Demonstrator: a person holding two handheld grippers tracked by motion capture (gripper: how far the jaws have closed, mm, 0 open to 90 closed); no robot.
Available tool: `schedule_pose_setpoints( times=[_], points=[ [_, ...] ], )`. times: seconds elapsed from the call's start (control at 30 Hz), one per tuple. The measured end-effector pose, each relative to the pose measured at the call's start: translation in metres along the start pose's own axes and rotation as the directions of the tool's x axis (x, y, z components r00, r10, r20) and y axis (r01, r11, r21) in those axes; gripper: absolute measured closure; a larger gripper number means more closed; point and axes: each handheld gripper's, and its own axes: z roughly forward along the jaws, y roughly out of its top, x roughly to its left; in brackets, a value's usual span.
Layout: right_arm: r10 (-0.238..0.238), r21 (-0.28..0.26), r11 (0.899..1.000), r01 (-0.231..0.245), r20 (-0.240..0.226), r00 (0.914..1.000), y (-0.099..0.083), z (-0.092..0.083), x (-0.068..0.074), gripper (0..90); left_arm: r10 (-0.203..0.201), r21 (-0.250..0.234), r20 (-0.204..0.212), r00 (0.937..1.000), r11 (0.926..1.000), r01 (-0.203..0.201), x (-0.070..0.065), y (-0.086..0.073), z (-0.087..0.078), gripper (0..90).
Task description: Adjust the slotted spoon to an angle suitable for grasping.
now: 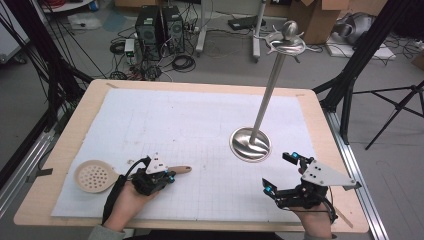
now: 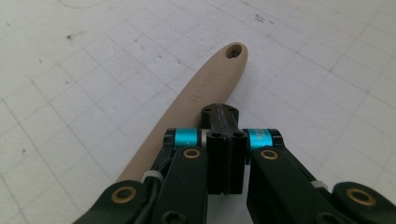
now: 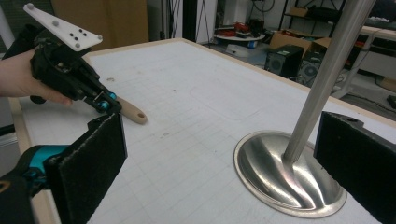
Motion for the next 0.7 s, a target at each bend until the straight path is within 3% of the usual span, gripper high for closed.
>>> schedule_pose_setpoints(
  times=[0.47, 0.57, 0.7],
  points=[
    [-0.013, 0.005, 1.0, 0.013, -0.012, 0.9998, 0.0, 0.002, 0.002, 1.6, -0.047, -0.015, -0.071, 0.9964, 0.9988, 0.046, 0.021, 0.011, 0.017, 89.6],
    [-0.016, 0.001, 1.0, 0.016, -0.011, 0.9998, 0.001, 0.001, 0.001, 1.5, -0.006, -0.016, -0.111, 0.9939, 0.9999, 0.004, 0.023, 0.013, 0.021, 89.6],
    [-0.014, 0.002, 1.0, 0.014, -0.013, 0.9998, 0.001, 0.001, 0.002, 1.5, -0.004, -0.015, -0.116, 0.9932, 0.9999, 0.003, 0.025, 0.014, 0.023, 89.5]
  ],
)
